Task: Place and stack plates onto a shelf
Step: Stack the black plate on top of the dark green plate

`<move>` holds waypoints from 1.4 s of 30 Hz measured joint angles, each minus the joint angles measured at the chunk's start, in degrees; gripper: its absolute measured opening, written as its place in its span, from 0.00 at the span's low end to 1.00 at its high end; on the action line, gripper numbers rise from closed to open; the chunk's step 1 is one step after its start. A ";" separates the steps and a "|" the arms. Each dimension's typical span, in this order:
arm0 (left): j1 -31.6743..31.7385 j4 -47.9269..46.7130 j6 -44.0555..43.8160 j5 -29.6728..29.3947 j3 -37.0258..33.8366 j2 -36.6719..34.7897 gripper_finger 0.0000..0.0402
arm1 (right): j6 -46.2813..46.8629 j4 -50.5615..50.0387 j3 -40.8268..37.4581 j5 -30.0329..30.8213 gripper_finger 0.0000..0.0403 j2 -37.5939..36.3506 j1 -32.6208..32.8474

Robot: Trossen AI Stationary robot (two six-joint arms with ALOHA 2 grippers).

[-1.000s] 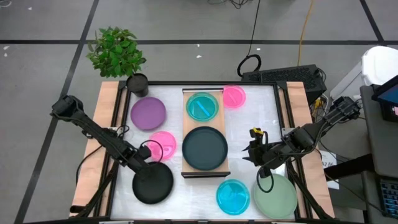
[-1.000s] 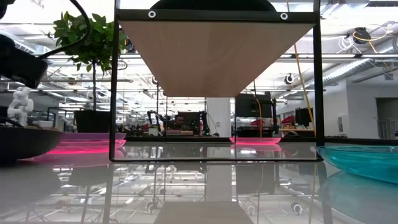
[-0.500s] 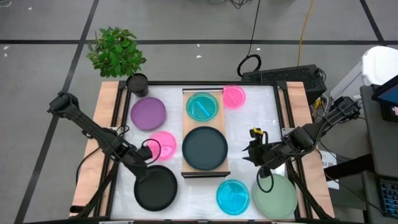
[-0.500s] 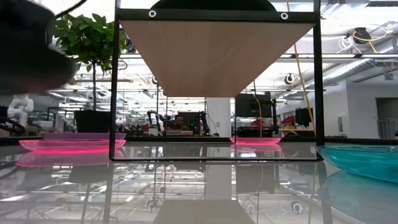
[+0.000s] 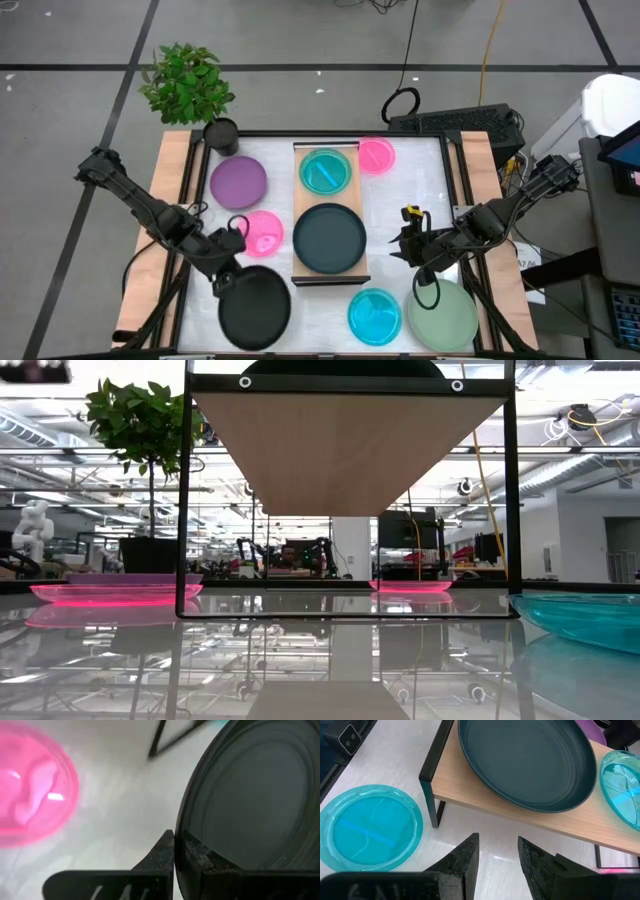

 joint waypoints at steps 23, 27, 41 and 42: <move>26.83 5.94 18.66 -9.45 8.97 1.20 0.04 | -2.97 -0.01 0.01 0.00 0.29 0.00 -0.02; 29.53 13.50 23.23 -6.26 9.08 3.18 0.04 | -2.99 -0.04 0.00 -0.01 0.29 0.00 -0.02; 33.62 17.66 24.52 -0.97 9.04 11.85 0.05 | -3.41 -0.66 0.00 0.00 0.29 -0.02 -0.02; 33.69 17.72 24.39 -0.95 9.04 12.08 0.05 | -3.41 -0.67 0.00 0.00 0.29 -0.02 -0.02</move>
